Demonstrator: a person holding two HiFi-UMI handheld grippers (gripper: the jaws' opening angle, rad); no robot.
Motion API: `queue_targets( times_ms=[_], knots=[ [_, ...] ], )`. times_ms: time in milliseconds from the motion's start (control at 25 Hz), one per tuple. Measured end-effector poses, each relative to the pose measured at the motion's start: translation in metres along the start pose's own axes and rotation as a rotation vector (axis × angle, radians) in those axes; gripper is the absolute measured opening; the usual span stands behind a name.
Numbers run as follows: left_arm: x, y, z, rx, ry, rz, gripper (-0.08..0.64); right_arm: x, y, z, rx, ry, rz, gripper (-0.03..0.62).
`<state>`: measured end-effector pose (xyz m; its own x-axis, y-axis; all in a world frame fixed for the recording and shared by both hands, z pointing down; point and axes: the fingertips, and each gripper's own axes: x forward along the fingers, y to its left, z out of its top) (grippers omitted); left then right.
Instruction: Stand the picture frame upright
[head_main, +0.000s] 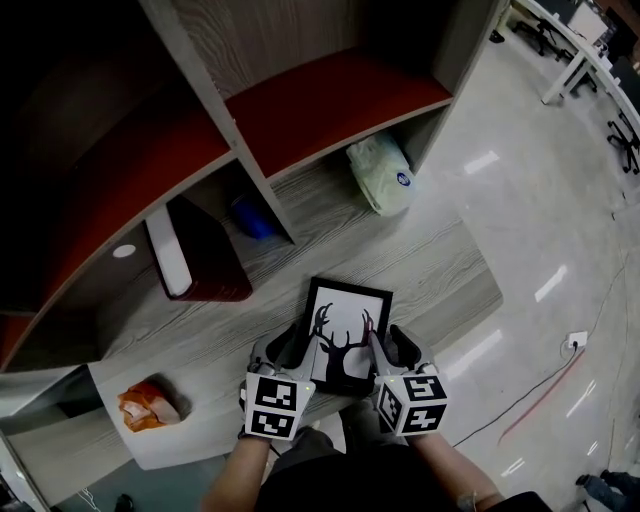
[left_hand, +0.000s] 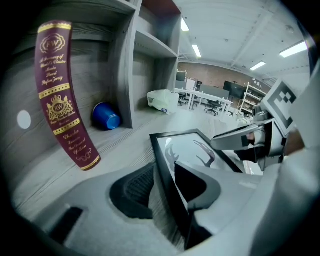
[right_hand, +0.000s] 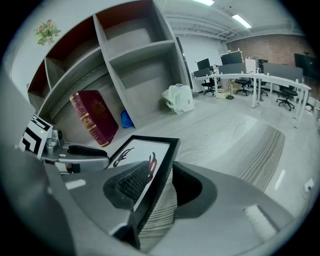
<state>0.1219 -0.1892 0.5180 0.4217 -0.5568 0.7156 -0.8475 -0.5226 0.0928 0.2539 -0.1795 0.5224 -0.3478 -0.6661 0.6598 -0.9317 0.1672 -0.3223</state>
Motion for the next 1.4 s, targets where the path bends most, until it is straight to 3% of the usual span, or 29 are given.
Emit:
queue_targets(
  times_ms=[600, 920, 1400],
  knots=[
    [0.012, -0.002, -0.013, -0.131, 0.044, -0.073, 0.143, 0.009, 0.0, -0.008, -0.009, 0.06, -0.039, 0.152],
    [0.012, -0.006, -0.013, -0.151, 0.051, -0.112, 0.12, 0.01, 0.001, -0.008, 0.004, 0.066, -0.032, 0.135],
    [0.007, -0.005, -0.017, -0.187, 0.075, -0.042, 0.114, 0.01, 0.006, -0.008, 0.069, 0.051, -0.034, 0.143]
  ],
)
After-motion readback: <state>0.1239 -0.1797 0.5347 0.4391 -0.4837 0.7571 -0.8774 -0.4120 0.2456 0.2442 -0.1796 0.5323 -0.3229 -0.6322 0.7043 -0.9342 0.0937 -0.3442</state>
